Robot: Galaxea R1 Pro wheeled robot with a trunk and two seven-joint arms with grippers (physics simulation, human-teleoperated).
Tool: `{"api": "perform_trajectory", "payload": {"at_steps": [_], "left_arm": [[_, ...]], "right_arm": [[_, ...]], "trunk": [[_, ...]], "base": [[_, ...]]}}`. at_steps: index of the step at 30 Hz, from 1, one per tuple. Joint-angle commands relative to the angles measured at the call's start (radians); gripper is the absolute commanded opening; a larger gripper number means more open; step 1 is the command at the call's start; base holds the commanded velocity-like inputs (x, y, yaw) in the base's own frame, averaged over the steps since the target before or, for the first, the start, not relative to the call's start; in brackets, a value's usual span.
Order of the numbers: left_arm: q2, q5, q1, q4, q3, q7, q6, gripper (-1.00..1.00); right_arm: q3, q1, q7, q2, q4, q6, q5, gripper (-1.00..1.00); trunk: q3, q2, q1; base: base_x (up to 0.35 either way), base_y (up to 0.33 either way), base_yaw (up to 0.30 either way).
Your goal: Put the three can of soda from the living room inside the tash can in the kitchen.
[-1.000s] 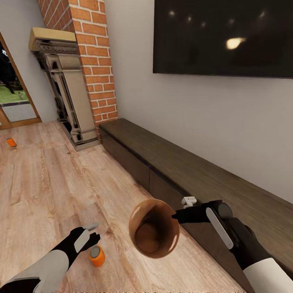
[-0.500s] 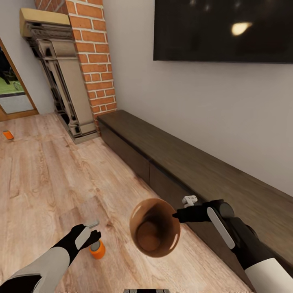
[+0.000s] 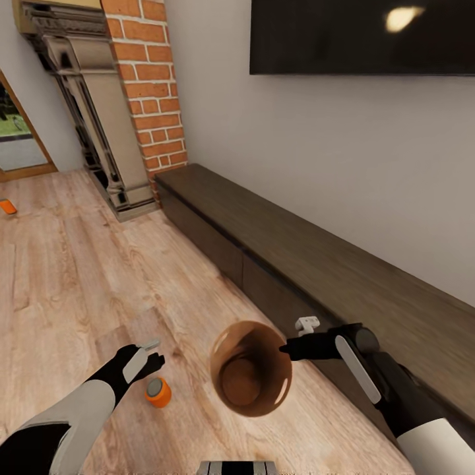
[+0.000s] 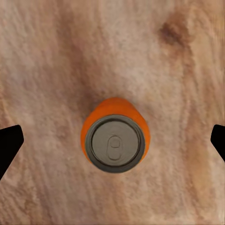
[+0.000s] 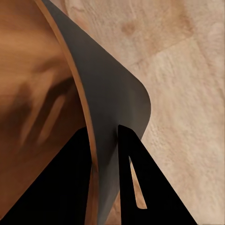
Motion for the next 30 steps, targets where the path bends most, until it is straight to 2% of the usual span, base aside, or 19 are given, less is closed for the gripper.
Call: {"api": "perform_trajectory", "payload": {"at_steps": [1, 14, 16, 18, 21, 30], "left_arm": [[0.000, 0.000, -0.001, 0.000, 0.000, 0.000, 0.000, 1.00], [-0.001, 0.000, 0.000, 0.000, -0.004, -0.002, -0.012, 1.00], [-0.004, 0.000, 0.000, 0.000, -0.005, -0.002, -0.014, 1.00], [-0.006, 0.000, 0.001, 0.000, -0.005, -0.003, -0.015, 1.00], [-0.008, -0.001, 0.002, 0.000, -0.005, -0.003, -0.016, 1.00], [-0.008, 0.000, -0.004, -0.003, -0.004, -0.023, -0.014, 1.00]], "right_arm": [[0.000, -0.001, 0.006, 0.000, -0.001, 0.005, -0.038, -1.00], [0.000, -0.001, 0.006, -0.007, -0.024, 0.005, -0.039, -1.00], [0.002, -0.001, 0.006, -0.021, -0.040, 0.005, -0.048, -1.00], [0.002, 0.000, 0.006, -0.035, -0.052, 0.005, -0.082, -1.00], [0.002, -0.001, 0.006, -0.042, -0.057, 0.005, -0.108, -1.00], [0.004, 0.000, 0.006, -0.045, -0.062, 0.005, -0.122, -1.00]], "trunk": [[-0.004, 0.000, 0.000], [-0.054, -0.003, 0.006], [-0.062, -0.004, 0.007], [-0.070, -0.004, 0.008], [-0.081, -0.005, 0.009], [-0.116, -0.007, 0.013]], "base": [[0.000, 0.000, 0.000], [0.000, 0.000, 0.000], [0.000, 0.000, 0.000], [0.000, 0.000, 0.000], [0.000, 0.000, 0.000], [0.000, 0.000, 0.000]]}}
